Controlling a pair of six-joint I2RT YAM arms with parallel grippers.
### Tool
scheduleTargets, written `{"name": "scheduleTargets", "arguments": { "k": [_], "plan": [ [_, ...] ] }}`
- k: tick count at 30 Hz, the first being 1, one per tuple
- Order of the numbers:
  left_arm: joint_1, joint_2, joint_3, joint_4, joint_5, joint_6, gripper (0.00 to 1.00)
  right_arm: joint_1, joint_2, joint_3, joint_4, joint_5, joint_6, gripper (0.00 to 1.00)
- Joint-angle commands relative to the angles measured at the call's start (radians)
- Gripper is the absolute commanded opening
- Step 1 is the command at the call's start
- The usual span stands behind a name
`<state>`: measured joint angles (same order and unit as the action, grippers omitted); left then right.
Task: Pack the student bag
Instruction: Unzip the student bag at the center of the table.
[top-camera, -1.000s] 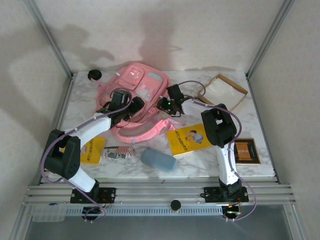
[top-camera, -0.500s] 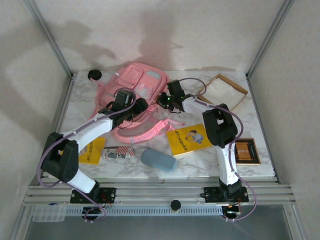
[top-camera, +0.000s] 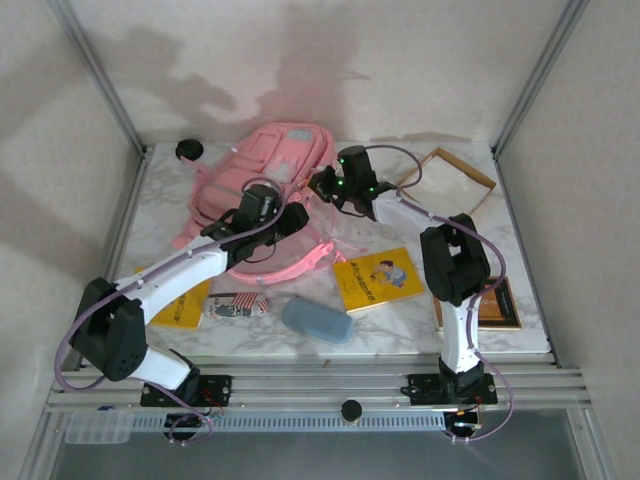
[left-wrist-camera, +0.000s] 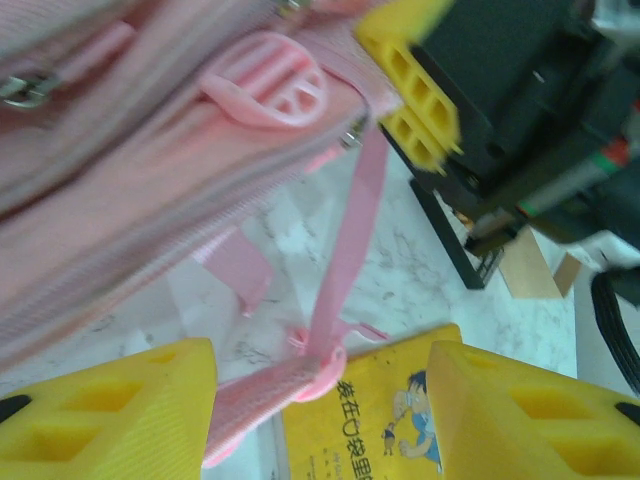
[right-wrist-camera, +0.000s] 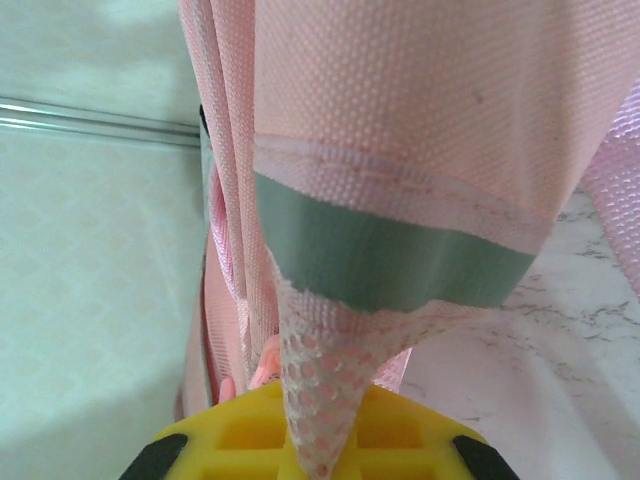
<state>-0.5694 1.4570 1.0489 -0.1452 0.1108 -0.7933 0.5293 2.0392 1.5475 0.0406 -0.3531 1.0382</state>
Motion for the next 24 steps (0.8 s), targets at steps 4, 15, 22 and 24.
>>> {"name": "scheduleTargets", "arguments": {
  "k": [4, 15, 22, 24],
  "plan": [
    [-0.071, -0.008, -0.005, 0.083, -0.154, 0.139, 0.56, 0.007, -0.106, -0.006, 0.096, -0.016, 0.085, 0.0],
    [-0.095, 0.089, 0.055, 0.115, -0.334, 0.342, 0.54, 0.012, -0.158, -0.04, 0.136, -0.053, 0.183, 0.0],
    [-0.132, 0.038, -0.089, 0.254, -0.368, 0.43, 0.56, 0.023, -0.201, -0.103, 0.217, -0.057, 0.266, 0.0],
    [-0.132, -0.021, -0.174, 0.312, -0.443, 0.475, 0.56, 0.042, -0.221, -0.12, 0.23, -0.025, 0.267, 0.0]
  ]
}}
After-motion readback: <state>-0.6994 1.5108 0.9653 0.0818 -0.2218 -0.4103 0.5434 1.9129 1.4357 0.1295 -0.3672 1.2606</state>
